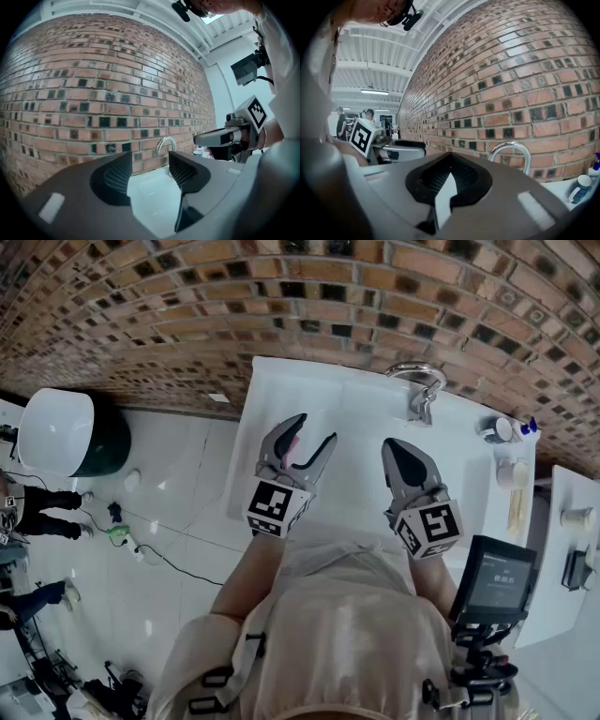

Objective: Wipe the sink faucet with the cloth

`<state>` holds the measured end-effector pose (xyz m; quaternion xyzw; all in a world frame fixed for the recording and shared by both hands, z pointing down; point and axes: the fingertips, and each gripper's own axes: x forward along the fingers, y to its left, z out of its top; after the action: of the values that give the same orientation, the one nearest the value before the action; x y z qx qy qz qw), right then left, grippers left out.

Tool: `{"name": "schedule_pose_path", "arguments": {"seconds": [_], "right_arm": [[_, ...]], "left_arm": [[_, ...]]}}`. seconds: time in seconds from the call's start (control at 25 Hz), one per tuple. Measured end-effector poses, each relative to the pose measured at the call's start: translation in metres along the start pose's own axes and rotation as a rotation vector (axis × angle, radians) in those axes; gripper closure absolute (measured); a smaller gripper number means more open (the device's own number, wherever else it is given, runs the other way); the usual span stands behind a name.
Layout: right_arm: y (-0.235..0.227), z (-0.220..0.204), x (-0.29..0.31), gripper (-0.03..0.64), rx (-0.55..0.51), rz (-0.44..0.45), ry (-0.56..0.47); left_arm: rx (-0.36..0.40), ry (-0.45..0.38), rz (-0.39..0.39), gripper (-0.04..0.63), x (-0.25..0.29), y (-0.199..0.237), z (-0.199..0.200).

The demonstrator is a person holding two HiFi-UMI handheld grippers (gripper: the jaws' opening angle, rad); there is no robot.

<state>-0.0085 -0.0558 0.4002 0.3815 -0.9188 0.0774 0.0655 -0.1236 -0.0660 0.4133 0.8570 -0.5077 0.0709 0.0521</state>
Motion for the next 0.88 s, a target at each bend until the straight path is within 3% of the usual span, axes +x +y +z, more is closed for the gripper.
{"name": "schedule_pose_path", "arguments": {"seconds": [0.24, 0.4, 0.56, 0.88], "right_arm": [[0.007, -0.02, 0.022, 0.624, 0.023, 0.019, 0.041], [0.012, -0.04, 0.037, 0.624, 0.056, 0.031, 0.083], [0.013, -0.062, 0.047, 0.624, 0.082, 0.031, 0.13], [-0.007, -0.105, 0.057, 0.624, 0.127, -0.004, 0.213]], "left_arm": [[-0.044, 0.088, 0.095, 0.356, -0.012, 0.041, -0.046], [-0.094, 0.223, 0.14, 0.356, -0.027, 0.064, -0.104], [-0.162, 0.368, 0.155, 0.356, -0.035, 0.075, -0.166], [-0.237, 0.528, 0.154, 0.357, -0.023, 0.088, -0.248]]}}
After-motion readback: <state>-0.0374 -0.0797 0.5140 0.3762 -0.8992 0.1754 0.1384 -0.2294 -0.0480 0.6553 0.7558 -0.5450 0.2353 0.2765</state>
